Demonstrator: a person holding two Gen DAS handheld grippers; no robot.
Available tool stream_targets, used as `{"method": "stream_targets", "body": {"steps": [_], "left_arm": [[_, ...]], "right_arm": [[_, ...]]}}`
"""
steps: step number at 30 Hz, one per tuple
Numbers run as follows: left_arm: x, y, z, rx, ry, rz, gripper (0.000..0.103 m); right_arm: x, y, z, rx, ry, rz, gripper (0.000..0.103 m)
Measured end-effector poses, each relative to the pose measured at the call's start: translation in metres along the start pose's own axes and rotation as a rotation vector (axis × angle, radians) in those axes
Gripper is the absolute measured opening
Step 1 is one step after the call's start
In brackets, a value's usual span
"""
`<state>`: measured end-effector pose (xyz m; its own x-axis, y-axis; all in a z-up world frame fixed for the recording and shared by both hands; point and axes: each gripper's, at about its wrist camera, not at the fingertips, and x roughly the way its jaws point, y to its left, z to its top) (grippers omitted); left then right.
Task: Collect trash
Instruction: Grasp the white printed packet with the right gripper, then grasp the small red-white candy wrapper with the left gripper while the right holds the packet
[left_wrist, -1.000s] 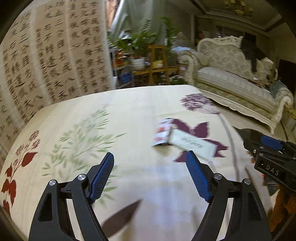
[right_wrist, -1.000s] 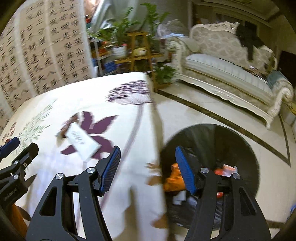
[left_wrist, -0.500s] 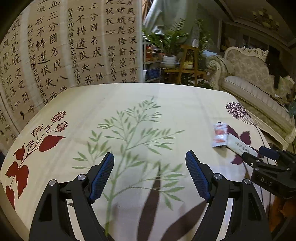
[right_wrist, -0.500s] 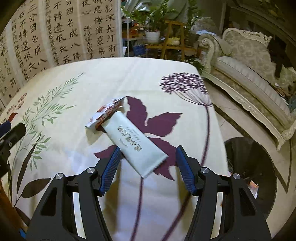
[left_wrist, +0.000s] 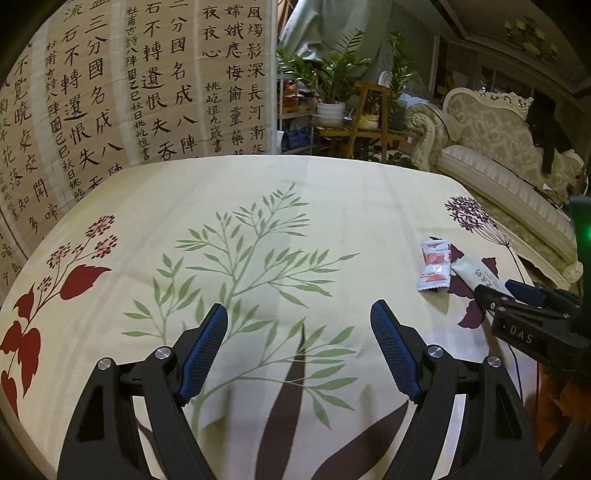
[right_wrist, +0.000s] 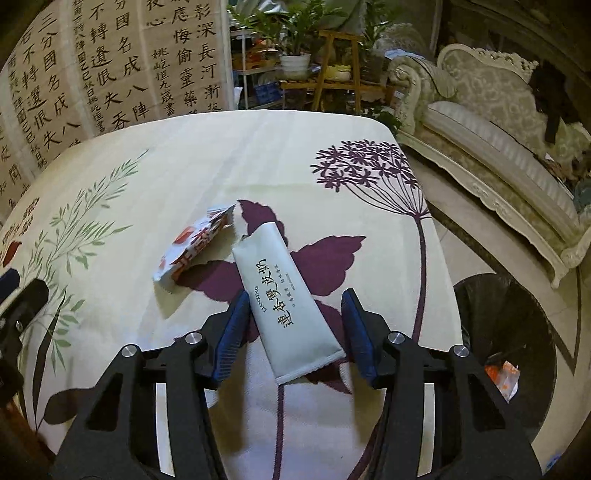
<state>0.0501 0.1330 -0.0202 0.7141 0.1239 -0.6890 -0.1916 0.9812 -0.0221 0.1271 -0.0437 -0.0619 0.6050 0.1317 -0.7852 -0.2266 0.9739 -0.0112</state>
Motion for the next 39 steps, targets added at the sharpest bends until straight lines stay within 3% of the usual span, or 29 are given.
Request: {"method": "stream_targets", "body": {"steps": [2, 5, 7, 9, 11, 22, 35, 39], "left_arm": [[0.001, -0.002, 0.001, 0.003, 0.0, -0.003, 0.077], [0.002, -0.005, 0.002, 0.005, 0.002, -0.009, 0.077], [0.003, -0.008, 0.004, 0.01, 0.004, -0.013, 0.077], [0.004, -0.012, 0.005, 0.018, 0.005, -0.02, 0.077], [0.004, -0.017, 0.006, 0.027, 0.005, -0.027, 0.077], [0.016, -0.059, 0.021, 0.104, 0.003, -0.084, 0.077], [0.058, -0.094, 0.033, 0.171, 0.096, -0.131, 0.077], [0.065, -0.097, 0.035, 0.184, 0.123, -0.143, 0.058]], "right_arm": [[0.0, 0.0, 0.0, -0.002, 0.007, 0.02, 0.058], [0.001, 0.005, -0.001, -0.03, 0.002, 0.009, 0.059], [0.001, 0.006, 0.0, -0.031, -0.001, 0.011, 0.054], [0.0, 0.004, 0.0, -0.029, -0.008, -0.003, 0.038], [0.001, 0.0, 0.002, -0.015, -0.009, 0.002, 0.036], [0.0, -0.024, 0.009, 0.065, -0.042, 0.01, 0.035], [-0.002, -0.046, 0.011, 0.102, -0.059, 0.028, 0.035], [0.0, -0.047, 0.011, 0.105, -0.058, 0.033, 0.035]]}}
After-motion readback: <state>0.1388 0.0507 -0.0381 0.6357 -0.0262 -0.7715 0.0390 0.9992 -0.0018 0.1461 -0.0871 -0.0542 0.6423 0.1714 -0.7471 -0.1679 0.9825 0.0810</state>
